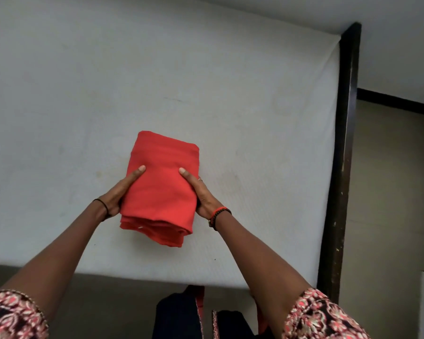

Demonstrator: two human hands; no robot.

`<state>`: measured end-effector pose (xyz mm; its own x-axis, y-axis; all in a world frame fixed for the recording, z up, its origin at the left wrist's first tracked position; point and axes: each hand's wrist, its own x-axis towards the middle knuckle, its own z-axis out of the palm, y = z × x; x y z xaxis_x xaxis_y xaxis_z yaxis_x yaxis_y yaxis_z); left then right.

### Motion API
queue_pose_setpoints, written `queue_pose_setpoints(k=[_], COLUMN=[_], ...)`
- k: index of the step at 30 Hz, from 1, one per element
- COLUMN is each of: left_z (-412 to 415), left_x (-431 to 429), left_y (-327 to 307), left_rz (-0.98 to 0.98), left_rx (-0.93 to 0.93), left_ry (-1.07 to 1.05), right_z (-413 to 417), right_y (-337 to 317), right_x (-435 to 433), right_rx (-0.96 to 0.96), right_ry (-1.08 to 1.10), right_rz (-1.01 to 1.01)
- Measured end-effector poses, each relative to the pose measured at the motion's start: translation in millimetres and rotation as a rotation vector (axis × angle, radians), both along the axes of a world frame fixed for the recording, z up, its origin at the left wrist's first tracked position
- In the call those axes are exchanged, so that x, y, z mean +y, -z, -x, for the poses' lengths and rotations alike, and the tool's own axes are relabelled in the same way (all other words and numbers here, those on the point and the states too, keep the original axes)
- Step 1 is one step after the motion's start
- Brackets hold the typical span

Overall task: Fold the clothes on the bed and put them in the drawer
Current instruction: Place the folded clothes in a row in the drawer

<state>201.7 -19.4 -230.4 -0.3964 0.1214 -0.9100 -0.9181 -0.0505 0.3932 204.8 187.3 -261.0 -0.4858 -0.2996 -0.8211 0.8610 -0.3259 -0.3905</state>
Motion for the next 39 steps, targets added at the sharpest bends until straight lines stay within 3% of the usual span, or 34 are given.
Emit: queue_pose_setpoints(k=[10, 18, 28, 39], left_z=[-11, -37, -71, -78], left_x=[102, 245, 436, 548], left_y=[-64, -132, -217, -261], left_rz=[-0.082, -0.115, -0.192, -0.346], left_rx=[0.029, 0.118, 0.212, 0.213], left_ry=[0.094, 0.21, 0.343, 0.562], right_z=[-37, -94, -146, -191], right_y=[-63, -140, -232, -293], right_x=[102, 240, 420, 514], right_rx=[-0.02, -0.021, 0.119, 0.192], right_ry=[0.116, 0.272, 0.392, 0.596], right_rz=[0.056, 0.033, -0.028, -0.086])
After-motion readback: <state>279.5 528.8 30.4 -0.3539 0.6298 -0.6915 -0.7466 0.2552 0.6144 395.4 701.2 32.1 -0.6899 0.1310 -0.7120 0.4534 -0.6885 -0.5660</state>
